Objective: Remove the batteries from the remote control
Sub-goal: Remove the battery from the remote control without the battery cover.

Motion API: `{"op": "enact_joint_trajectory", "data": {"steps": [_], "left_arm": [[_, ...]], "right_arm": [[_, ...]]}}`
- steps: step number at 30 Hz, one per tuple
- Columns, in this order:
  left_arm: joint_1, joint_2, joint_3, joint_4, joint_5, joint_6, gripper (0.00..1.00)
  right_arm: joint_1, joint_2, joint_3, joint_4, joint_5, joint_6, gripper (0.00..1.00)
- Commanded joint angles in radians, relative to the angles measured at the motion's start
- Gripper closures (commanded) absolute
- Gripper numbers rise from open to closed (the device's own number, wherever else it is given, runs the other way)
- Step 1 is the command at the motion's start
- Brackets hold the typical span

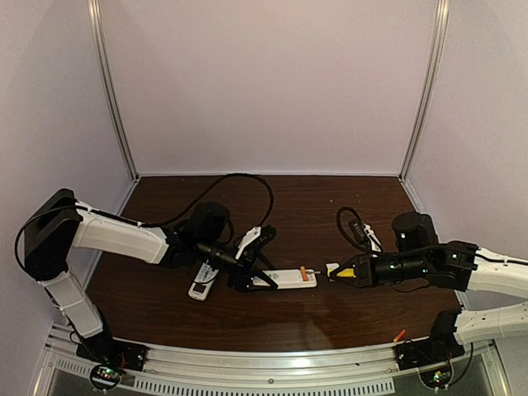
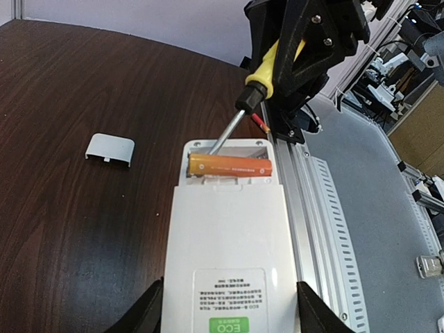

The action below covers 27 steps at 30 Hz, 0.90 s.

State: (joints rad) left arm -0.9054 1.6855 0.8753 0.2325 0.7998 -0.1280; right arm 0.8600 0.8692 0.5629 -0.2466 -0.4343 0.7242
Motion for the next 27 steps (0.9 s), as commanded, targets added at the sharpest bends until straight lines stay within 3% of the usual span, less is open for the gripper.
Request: {"op": "enact_joint_trajectory", "data": {"steps": [1, 17, 27], "left_arm": [[-0.010, 0.030, 0.009, -0.039, 0.045, -0.016, 1.00], [-0.012, 0.056, 0.019, -0.101, 0.036, 0.028, 1.00], [-0.012, 0.016, 0.029, -0.167, 0.006, 0.090, 1.00]], "right_arm": [[0.005, -0.014, 0.006, 0.087, 0.009, 0.009, 1.00], [0.006, 0.028, 0.016, 0.069, 0.015, 0.017, 1.00], [0.005, 0.037, 0.069, -0.010, 0.101, -0.017, 1.00]]}}
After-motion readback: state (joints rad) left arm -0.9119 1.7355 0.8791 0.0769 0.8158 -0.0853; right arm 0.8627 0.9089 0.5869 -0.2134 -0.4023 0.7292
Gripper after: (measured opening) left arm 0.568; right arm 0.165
